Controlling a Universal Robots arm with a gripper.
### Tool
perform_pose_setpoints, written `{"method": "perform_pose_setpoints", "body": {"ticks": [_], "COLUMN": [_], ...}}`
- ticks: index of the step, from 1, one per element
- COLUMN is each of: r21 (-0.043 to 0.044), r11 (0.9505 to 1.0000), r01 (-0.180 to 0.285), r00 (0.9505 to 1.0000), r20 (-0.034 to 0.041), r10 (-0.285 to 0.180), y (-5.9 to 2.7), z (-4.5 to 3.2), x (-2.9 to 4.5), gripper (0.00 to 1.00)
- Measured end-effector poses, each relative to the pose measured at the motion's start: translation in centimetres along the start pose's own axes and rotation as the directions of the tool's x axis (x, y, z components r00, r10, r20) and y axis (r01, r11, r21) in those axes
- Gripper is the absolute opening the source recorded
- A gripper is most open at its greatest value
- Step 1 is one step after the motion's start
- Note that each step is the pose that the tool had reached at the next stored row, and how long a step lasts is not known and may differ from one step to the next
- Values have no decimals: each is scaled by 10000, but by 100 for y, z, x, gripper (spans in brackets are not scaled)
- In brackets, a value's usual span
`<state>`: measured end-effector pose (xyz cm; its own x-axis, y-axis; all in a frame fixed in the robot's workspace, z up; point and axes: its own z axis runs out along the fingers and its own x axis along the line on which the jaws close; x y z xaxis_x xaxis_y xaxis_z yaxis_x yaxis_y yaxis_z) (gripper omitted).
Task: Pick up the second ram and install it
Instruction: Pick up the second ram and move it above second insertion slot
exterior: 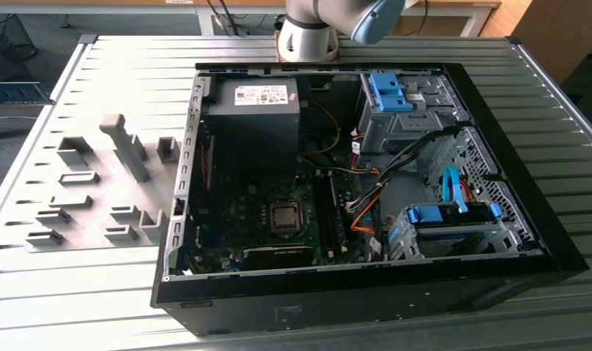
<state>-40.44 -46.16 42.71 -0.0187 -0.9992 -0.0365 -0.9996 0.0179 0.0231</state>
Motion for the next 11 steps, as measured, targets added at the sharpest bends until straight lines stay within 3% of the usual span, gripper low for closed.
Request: {"method": "perform_pose_setpoints", "body": {"ticks": [11], "r21": [1], "r11": [10000], "r01": [0], "r00": [10000], "r20": [1], "r10": [0], "y": [-59], "z": [-1], "x": [-1], "gripper": [14]}}
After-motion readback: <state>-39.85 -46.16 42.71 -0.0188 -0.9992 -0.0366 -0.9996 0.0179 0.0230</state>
